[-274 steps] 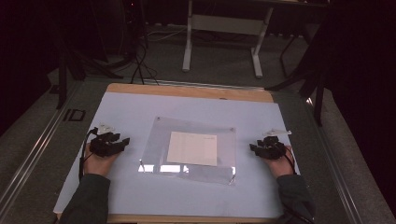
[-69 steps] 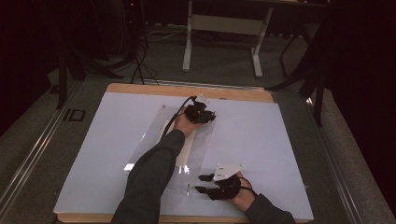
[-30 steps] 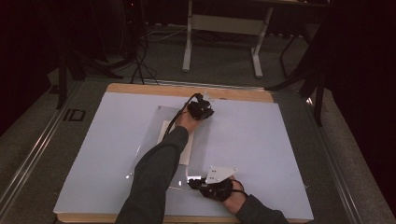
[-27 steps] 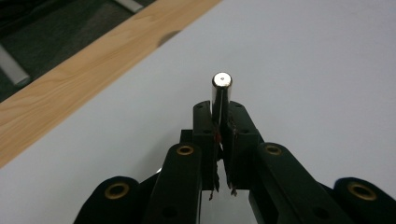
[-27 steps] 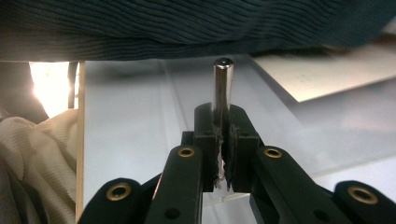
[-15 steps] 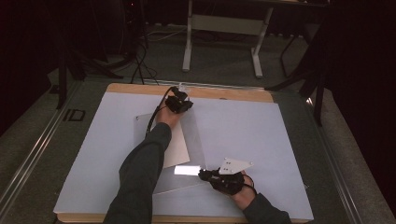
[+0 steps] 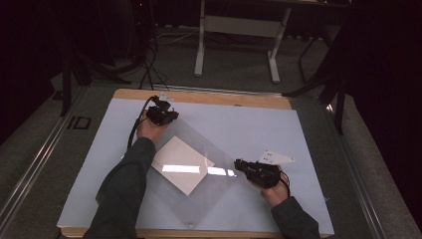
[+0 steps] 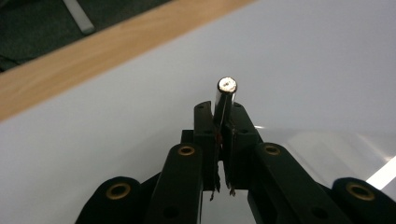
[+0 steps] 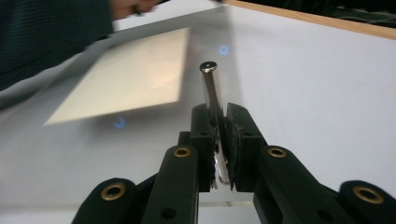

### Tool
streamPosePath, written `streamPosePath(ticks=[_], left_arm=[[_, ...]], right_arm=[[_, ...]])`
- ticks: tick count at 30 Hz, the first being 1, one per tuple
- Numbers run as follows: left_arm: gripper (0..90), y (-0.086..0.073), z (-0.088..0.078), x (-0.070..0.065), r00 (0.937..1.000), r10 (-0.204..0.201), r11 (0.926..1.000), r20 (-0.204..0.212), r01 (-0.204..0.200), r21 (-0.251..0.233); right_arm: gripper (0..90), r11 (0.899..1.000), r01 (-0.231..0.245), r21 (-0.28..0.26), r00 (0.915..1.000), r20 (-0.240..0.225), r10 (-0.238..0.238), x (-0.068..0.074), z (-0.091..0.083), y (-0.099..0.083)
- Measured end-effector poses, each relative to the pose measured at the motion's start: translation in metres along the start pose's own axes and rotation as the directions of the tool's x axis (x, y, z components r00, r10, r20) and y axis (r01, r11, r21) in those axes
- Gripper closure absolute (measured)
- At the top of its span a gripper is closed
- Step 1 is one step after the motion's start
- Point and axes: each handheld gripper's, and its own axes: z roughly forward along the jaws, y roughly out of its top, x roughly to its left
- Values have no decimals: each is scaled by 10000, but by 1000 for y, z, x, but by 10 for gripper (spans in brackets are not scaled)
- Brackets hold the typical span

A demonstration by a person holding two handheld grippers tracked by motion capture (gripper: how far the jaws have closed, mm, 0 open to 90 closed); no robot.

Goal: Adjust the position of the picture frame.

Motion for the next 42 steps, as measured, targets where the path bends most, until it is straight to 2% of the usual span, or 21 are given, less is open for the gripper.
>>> streamPosePath(ticks=[1, 2, 3, 4, 5, 6, 7, 8, 9, 10, 13, 18, 20, 22, 23, 24, 25, 28, 33, 34, 42], left_arm=[[856, 0, 0, 0, 10000, 0, 10000, 0, 0, 0], [856, -4, -4, 1, 9999, 45, 10000, 107, -45, 64], [856, -8, -9, 3, 9996, 79, 9999, 263, -82, 126], [856, -15, -16, 4, 9988, 211, 9995, 431, -221, 209], [856, -15, -16, 4, 9988, 211, 9995, 431, -221, 209], [856, -22, -24, 5, 9985, 225, 9995, 506, -236, 209], [856, -22, -24, 5, 9985, 225, 9995, 506, -236, 209], [855, -29, -29, 4, 9985, 236, 9994, 502, -249, 250], [855, -29, -29, 4, 9985, 236, 9994, 502, -249, 250], [855, -35, -34, 5, 9990, 196, 9996, 409, -204, 202], [854, -40, -38, 6, 9992, 164, 9995, 361, -174, 264], [854, -57, -44, 7, 9991, -212, 9995, 371, 203, 248], [854, -59, -44, 7, 9990, -257, 9994, 369, 249, 228], [854, -61, -44, 4, 9989, -296, 9993, 369, 288, 218], [854, -61, -43, 3, 9990, -268, 9993, 355, 259, 267], [854, -61, -43, 1, 9992, -184, 9993, 345, 172, 345], [854, -61, -43, 1, 9992, -184, 9993, 345, 172, 345], [852, -60, -42, -2, 9996, -129, 9994, 234, 121, 336], [851, -58, -35, -5, 9998, -155, 9989, 77, 152, 433], [851, -58, -31, -6, 9998, -203, 9989, 79, 199, 428], [850, -63, -18, -5, 9976, -689, 9972, 110, 686, 293]], right_arm=[[825, 10000, 0, 0, 10000, 0, 0, 0, 0, 0], [822, 9996, -292, 50, 9995, 144, 292, -12, 0, 2], [822, 9996, -292, 50, 9995, 144, 292, -12, 0, 2], [820, 9989, -466, 13, 9985, 291, 465, -24, 0, 4], [820, 9989, -466, 13, 9985, 291, 465, -24, 0, 4], [813, 9983, -574, 37, 9976, 379, 572, -35, 3, 7], [813, 9983, -574, 37, 9976, 379, 572, -35, 3, 7], [810, 9981, -611, 31, 9969, 494, 609, -44, 7, 11], [810, 9981, -611, 31, 9969, 494, 609, -44, 7, 11], [809, 9986, -524, 65, 9968, 603, 519, -51, 12, 16], [808, 9994, -297, 198, 9975, 640, 284, -57, 19, 24], [809, 9986, -449, 278, 9967, 682, 430, -70, 34, 32], [809, 9984, -489, 286, 9963, 715, 467, -73, 36, 33], [810, 9974, -615, 385, 9944, 881, 579, -82, 42, 36], [810, 9974, -615, 385, 9944, 881, 579, -82, 42, 36], [810, 9966, -682, 458, 9930, 993, 634, -89, 46, 37], [810, 9966, -682, 458, 9930, 993, 634, -89, 46, 37], [812, 9936, -899, 680, 9899, 1159, 816, -102, 55, 36], [817, 9893, -1138, 910, 9850, 1407, 1004, -112, 65, 33], [820, 9874, -1232, 993, 9816, 1585, 1065, -116, 68, 30], [827, 9819, -1536, 1111, 9736, 1865, 1312, -124, 75, 22]])
